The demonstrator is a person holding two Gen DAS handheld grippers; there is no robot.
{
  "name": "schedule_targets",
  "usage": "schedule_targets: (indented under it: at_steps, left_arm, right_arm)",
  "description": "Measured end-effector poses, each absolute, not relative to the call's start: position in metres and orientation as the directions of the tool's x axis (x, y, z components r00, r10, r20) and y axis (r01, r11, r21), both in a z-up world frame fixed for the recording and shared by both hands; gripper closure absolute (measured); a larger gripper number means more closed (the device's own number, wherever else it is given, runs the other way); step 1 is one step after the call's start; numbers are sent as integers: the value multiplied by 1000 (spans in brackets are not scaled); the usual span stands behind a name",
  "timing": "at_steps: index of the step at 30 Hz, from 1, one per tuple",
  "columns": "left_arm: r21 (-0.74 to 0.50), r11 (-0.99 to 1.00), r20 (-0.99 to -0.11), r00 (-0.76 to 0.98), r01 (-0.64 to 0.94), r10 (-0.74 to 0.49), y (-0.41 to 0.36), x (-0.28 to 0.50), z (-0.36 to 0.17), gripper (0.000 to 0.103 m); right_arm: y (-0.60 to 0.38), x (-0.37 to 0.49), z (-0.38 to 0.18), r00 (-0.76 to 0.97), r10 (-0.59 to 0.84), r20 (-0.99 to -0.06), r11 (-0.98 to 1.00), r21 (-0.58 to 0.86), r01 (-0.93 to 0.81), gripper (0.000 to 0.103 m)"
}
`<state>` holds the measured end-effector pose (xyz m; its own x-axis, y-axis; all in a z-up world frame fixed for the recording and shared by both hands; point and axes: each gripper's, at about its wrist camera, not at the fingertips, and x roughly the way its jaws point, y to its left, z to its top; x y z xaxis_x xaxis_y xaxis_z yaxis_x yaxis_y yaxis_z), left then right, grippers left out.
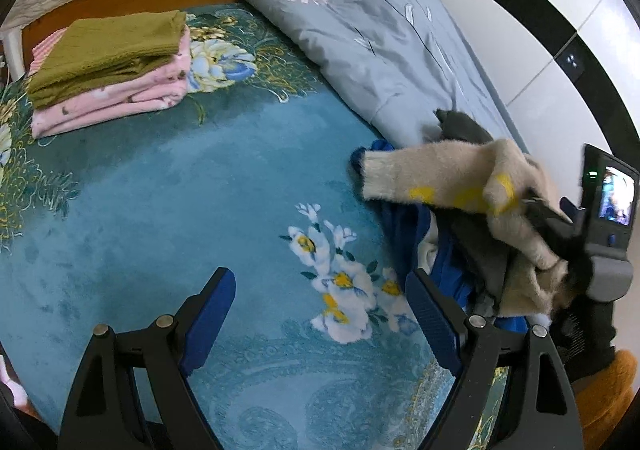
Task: Fold clothes
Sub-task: 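Reach the right gripper toward the beige sweater on the clothes pile, then grasp the beige sweater with the right gripper and lift it off the pile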
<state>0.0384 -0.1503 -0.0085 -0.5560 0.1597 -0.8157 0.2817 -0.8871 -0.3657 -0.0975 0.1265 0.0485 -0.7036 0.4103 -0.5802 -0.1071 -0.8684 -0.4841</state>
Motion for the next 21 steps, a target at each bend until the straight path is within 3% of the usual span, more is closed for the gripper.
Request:
schedule_targets:
  at_steps: [1, 3, 6, 8, 12, 14, 15, 16, 20, 21]
  left_arm:
    - [-373, -882, -812, -561, 287, 161, -154, 39, -8, 16]
    - [-393, -869, -806, -567, 300, 169, -160, 41, -7, 16]
    - [-412, -857, -799, -574, 309, 177, -165, 44, -7, 16]
    - [-422, -852, -795, -579, 311, 182, -163, 46, -7, 16]
    - [-448, -838, -788, -581, 311, 205, -156, 48, -9, 16]
    - [-449, -842, -786, -581, 300, 212, -152, 51, -9, 16]
    - [-447, -846, -783, -584, 291, 213, -150, 52, -8, 16]
    - [-442, -852, -780, -589, 281, 211, -149, 54, -6, 16]
    - [-440, -860, -771, -600, 258, 214, -152, 61, -2, 16]
    - [-443, -858, -769, -602, 260, 215, -155, 62, -2, 16]
  right_arm:
    - [137, -101, 58, -692, 409, -594, -882, -451, -135, 100]
    - [163, -105, 76, -669, 393, -631, -913, -355, -201, 103]
    - [211, -98, 104, -652, 343, -676, -936, -191, -294, 103]
    - [223, -95, 111, -661, 257, -705, -961, -117, -249, 103]
    - [200, -76, 105, -696, 189, -693, -982, -133, -133, 97]
    - [181, -70, 92, -708, 165, -687, -985, -143, -92, 76]
    - [170, -68, 83, -715, 156, -682, -986, -150, -72, 38]
    - [158, -66, 73, -721, 146, -677, -986, -157, -52, 16]
    - [118, -59, 34, -723, 144, -676, -976, -217, 9, 10]
    - [109, -60, 24, -717, 162, -678, -968, -251, 18, 2]
